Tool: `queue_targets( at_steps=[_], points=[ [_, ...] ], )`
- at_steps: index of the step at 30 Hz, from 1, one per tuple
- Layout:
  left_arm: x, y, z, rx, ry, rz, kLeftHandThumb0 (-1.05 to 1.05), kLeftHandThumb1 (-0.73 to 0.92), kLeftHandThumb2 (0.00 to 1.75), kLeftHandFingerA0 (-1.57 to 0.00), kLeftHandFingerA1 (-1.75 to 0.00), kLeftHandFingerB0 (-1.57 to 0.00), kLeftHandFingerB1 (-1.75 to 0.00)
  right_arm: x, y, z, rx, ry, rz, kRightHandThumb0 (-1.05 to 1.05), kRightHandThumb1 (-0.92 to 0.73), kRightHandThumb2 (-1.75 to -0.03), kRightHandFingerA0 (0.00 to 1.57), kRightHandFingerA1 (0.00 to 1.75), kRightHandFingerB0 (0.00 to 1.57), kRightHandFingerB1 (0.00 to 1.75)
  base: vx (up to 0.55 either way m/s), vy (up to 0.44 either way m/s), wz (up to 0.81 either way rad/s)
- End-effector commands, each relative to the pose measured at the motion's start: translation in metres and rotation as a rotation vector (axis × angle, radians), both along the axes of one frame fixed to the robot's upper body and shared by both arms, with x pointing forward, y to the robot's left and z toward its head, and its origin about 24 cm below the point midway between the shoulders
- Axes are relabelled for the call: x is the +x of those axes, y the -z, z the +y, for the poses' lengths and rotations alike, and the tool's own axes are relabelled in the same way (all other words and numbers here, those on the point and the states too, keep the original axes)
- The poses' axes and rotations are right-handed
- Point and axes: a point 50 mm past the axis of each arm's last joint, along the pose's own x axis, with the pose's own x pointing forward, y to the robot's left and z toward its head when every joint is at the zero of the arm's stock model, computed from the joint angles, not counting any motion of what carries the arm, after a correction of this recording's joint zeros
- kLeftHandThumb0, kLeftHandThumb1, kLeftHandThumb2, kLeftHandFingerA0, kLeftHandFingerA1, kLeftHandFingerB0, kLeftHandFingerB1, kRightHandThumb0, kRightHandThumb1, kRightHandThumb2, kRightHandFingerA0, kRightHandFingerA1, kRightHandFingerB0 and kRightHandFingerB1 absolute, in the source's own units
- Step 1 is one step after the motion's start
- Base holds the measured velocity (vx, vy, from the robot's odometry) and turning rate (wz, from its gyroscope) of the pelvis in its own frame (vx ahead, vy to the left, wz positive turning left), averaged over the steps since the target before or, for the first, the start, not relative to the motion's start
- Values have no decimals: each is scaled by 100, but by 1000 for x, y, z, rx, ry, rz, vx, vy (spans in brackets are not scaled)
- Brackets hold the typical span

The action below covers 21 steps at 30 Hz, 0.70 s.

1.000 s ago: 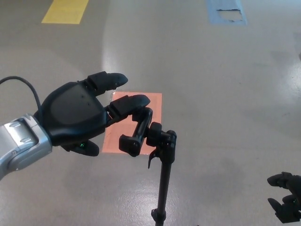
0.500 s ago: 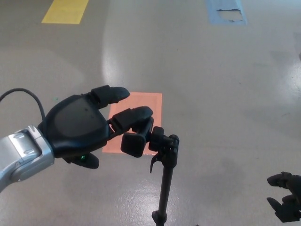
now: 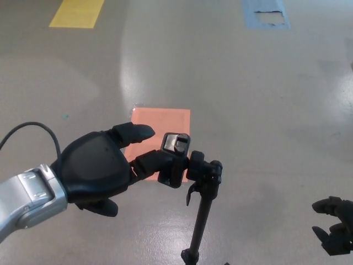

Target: The robot uses its left hand to grab the top of a phone stand kept on the floor and tilt it upwards to adjust its angle

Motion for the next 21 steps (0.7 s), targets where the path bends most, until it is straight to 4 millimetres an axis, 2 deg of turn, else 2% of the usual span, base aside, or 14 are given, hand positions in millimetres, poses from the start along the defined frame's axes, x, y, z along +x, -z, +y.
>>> queue_targets(
  at_steps=[1, 2, 3, 4, 5, 6, 10, 11, 14, 15, 16, 18, 19, 21],
  points=[
    [-5, 11, 4, 56, 0, 17, -74, 45, 83, -10, -25, 0, -15, -1, -2, -7, -14, 16, 17, -55, -80, -64, 24, 36, 23, 31, 0, 0, 0],
    [-5, 11, 4, 56, -1, 17, -74, 45, 83, -10, -25, 0, -15, -1, -2, -8, -17, 14, 15, -55, -80, -64, 24, 36, 23, 31, 0, 0, 0],
    [-5, 12, 4, 55, -2, 19, -75, 54, 57, -10, -25, 0, -23, -1, -2, -8, -17, 13, 14, -29, -56, -108, 10, 52, 9, 50, 0, 0, 0],
    [-5, 12, 5, 59, -7, 24, -80, 50, 83, -13, -20, -2, -9, 0, -2, -7, -17, 14, 13, -55, -80, -64, 25, 36, 23, 31, 0, 0, 0],
    [-4, 12, 5, 62, -10, 26, -80, 50, 83, -13, -20, -2, -9, 0, -2, -7, -17, 16, 13, -55, -80, -64, 25, 36, 23, 31, 0, 0, 0],
    [-4, 12, 5, 61, -10, 27, -74, 45, 83, -10, -23, 0, -15, -1, -2, -7, -16, 16, 13, -29, -56, -108, 9, 52, 8, 50, 0, 0, 0],
    [-4, 12, 6, 48, -7, 25, -75, 54, 57, -10, -26, 0, -23, -1, -2, -7, -13, 15, 14, -29, -56, -108, 9, 52, 8, 49, 0, 0, 0],
    [-4, 11, 6, 53, -6, 22, -77, 48, 83, -10, -22, 0, -11, -1, -2, -7, -11, 15, 14, -29, -57, -108, 9, 52, 8, 49, 0, 0, 0],
    [-3, 11, 6, 51, -7, 14, -75, 46, 83, -9, -22, 0, -14, 0, -2, -7, -15, 10, 15, -29, -56, -108, 9, 52, 8, 50, 0, 0, 0],
    [-1, 7, 7, 56, -16, 7, -75, 46, 83, -8, -19, 0, -14, 3, -5, -5, -15, 8, 6, -55, -80, -64, 25, 36, 23, 31, 0, 0, 0],
    [1, 4, 8, 54, -23, 3, -73, 45, 83, -8, -20, 0, -15, 5, -6, -4, -13, 9, 2, -29, -56, -107, 9, 52, 8, 50, 0, 0, 0],
    [3, 1, 9, 30, -30, 1, -74, 53, 56, -8, -25, 0, -24, 6, -7, -3, -20, 9, 1, -29, -55, -107, 9, 52, 8, 50, 0, 0, 0],
    [4, 1, 9, 27, -35, 2, -71, 44, 83, -10, -22, 0, -17, 6, -8, -3, -21, 8, 0, -56, -80, -64, 24, 37, 23, 31, 0, 0, 0],
    [6, -2, 10, 26, -49, 7, -69, 42, 82, -7, -25, 0, -19, 6, -7, -3, -18, 7, 1, -55, -79, -64, 24, 37, 24, 32, 0, 0, 0]
  ],
)
